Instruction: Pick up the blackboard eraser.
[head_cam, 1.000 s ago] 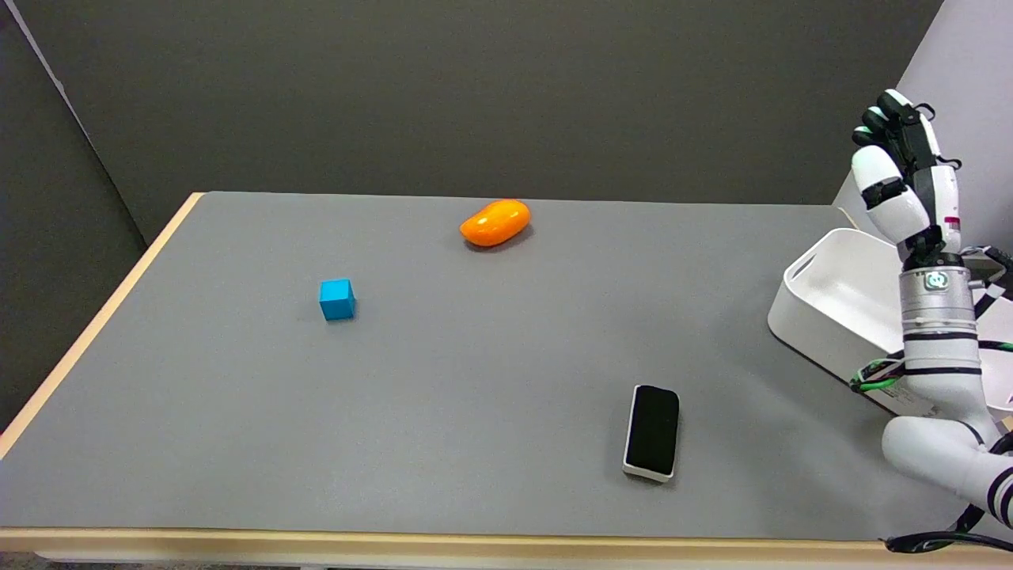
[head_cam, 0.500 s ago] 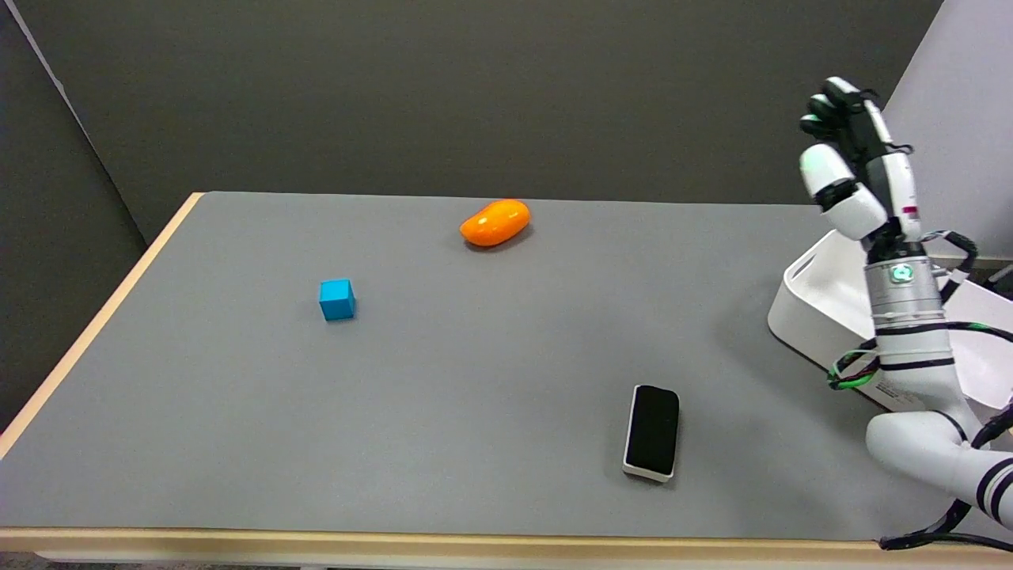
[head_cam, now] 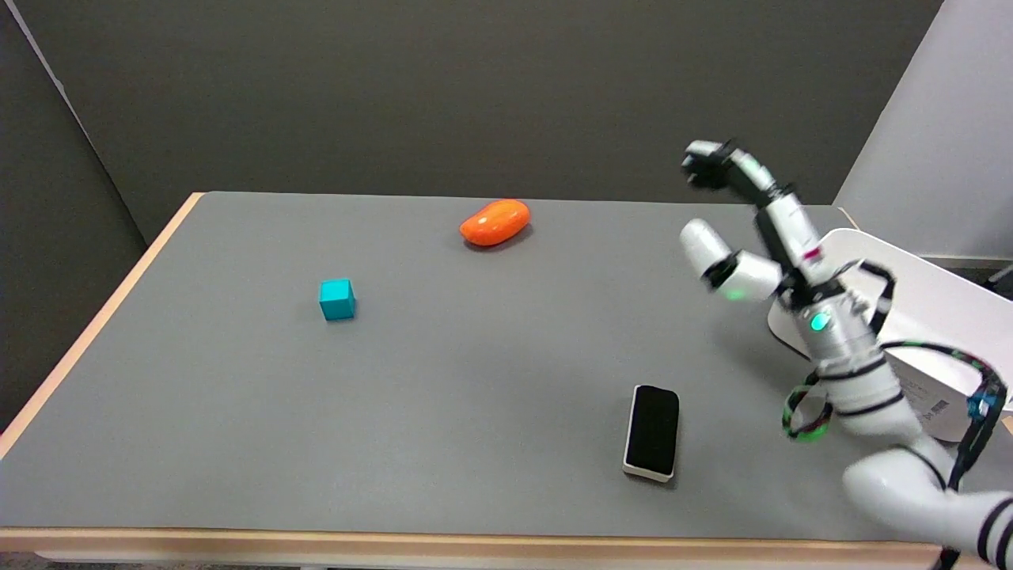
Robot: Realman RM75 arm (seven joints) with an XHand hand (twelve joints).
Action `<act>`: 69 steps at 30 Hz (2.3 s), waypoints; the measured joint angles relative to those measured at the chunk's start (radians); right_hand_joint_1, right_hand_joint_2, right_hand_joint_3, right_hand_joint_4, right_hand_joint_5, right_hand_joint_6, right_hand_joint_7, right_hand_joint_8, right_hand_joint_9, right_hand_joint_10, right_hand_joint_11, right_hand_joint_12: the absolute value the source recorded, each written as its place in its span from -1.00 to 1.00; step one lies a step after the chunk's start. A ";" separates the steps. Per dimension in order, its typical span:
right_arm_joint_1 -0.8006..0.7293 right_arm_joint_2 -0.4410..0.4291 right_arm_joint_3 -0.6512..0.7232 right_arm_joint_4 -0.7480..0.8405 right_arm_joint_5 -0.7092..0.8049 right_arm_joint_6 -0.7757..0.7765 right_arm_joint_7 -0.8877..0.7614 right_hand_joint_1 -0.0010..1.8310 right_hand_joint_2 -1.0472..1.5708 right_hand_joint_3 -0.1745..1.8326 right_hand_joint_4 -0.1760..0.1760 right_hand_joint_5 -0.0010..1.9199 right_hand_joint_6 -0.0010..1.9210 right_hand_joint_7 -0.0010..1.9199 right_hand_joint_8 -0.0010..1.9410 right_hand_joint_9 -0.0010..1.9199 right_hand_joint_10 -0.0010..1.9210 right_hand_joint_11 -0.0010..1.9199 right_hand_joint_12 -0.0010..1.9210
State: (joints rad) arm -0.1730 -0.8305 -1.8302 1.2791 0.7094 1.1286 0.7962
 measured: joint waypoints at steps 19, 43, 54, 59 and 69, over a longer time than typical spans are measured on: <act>-0.288 -0.048 -0.241 0.150 0.050 0.169 -0.617 -0.55 0.23 0.10 -0.19 -0.87 -0.58 -0.83 -0.59 -0.95 -0.26 -1.00 0.14; -0.342 0.032 -0.365 0.160 0.177 0.136 -0.831 -0.51 0.19 0.06 -0.13 -0.99 -0.91 -1.00 -0.95 -1.00 -0.89 -1.00 -0.13; -0.341 0.048 -0.373 0.151 0.216 0.079 -0.853 -0.49 0.19 0.05 -0.17 -1.00 -0.91 -1.00 -0.99 -1.00 -0.92 -1.00 -0.15; -0.350 0.056 -0.375 0.152 0.232 0.067 -0.858 -0.49 0.19 0.04 -0.22 -0.99 -0.97 -1.00 -1.00 -1.00 -0.96 -1.00 -0.16; -0.374 0.072 -0.377 0.165 0.255 0.054 -0.862 -0.50 0.19 0.04 -0.24 -0.99 -0.97 -1.00 -1.00 -1.00 -0.98 -1.00 -0.17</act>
State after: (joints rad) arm -0.5467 -0.7582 -2.2073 1.4439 0.9647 1.1824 -0.0663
